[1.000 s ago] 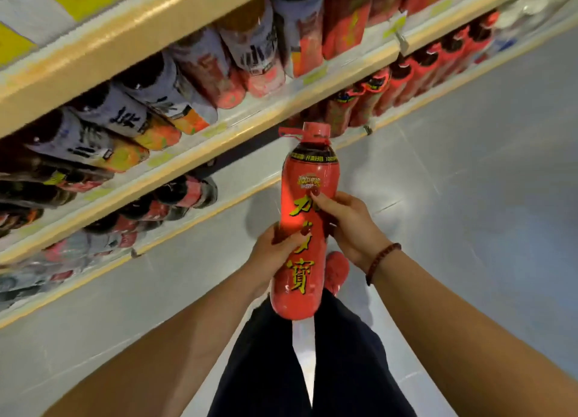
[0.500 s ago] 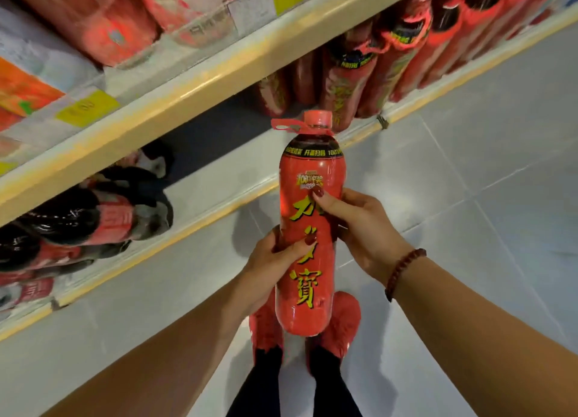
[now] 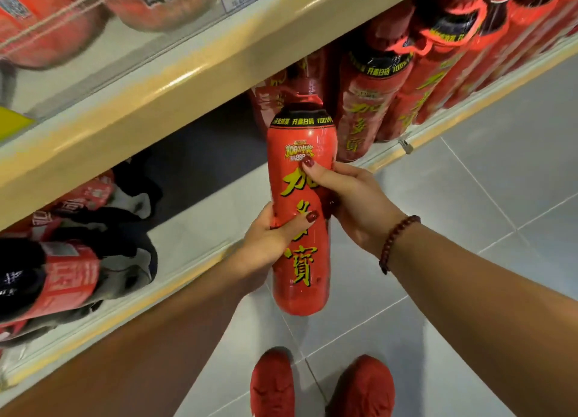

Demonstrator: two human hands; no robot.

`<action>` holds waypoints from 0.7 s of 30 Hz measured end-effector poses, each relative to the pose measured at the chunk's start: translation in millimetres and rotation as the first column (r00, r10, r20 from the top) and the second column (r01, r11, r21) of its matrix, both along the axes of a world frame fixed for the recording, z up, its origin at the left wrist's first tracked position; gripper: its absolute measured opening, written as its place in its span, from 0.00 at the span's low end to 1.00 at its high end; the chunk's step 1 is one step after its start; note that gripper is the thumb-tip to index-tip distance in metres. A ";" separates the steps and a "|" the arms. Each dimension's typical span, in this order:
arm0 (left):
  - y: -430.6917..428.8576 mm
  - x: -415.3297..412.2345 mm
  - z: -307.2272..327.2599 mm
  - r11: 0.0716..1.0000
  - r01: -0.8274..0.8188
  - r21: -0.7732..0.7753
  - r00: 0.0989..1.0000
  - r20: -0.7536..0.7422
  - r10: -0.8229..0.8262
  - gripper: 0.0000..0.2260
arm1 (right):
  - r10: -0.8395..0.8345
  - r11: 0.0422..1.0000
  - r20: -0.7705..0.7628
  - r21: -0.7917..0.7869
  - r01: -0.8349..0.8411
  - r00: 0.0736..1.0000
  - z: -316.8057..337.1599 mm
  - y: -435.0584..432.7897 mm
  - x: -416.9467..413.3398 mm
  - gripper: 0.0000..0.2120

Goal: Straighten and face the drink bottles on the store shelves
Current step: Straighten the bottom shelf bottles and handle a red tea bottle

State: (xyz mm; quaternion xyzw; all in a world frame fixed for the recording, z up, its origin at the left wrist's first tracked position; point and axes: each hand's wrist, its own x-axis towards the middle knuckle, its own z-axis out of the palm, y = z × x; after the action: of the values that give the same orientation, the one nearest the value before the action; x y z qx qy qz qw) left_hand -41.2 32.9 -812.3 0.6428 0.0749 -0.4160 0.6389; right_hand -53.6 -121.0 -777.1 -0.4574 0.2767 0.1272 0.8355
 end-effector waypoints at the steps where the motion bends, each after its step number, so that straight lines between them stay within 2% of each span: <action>1: -0.4 8.0 -2.8 1.000 -0.005 0.004 1.000 0.005 0.005 0.25 | 0.004 1.000 0.014 -0.005 -0.004 1.000 -1.1 -1.1 7.6 0.19; 5: -2.1 37.1 -5.2 1.000 -0.001 -0.005 1.000 0.016 0.001 0.28 | 0.009 0.999 0.106 -0.050 -0.003 0.994 -3.0 -7.5 28.8 0.16; 9: -3.2 61.3 -0.4 0.999 0.028 -0.020 0.994 0.102 -0.025 0.27 | 0.034 0.979 0.193 -0.204 0.006 0.981 -0.3 -13.4 40.9 0.18; 13: -3.0 83.5 6.5 0.996 0.046 0.079 0.981 0.186 -0.061 0.30 | 0.163 0.942 0.265 -0.328 -0.070 0.951 9.4 -16.9 51.3 0.18; 17: -4.3 103.0 15.3 0.979 0.092 0.183 0.986 0.120 -0.115 0.34 | 0.198 0.909 0.263 -0.410 -0.077 0.944 24.1 -21.1 66.8 0.18; 21: -16.9 114.2 28.0 0.947 0.231 0.223 0.964 0.082 -0.254 0.30 | 0.201 0.880 0.283 -0.473 -0.046 0.938 30.0 -30.0 70.4 0.19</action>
State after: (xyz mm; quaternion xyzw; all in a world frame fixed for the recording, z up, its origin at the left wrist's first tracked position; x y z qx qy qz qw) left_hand 73.0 15.9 -784.2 0.7331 0.0037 -0.4452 0.5141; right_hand 16.7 -151.0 -747.1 -0.6733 0.1278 0.0349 0.7274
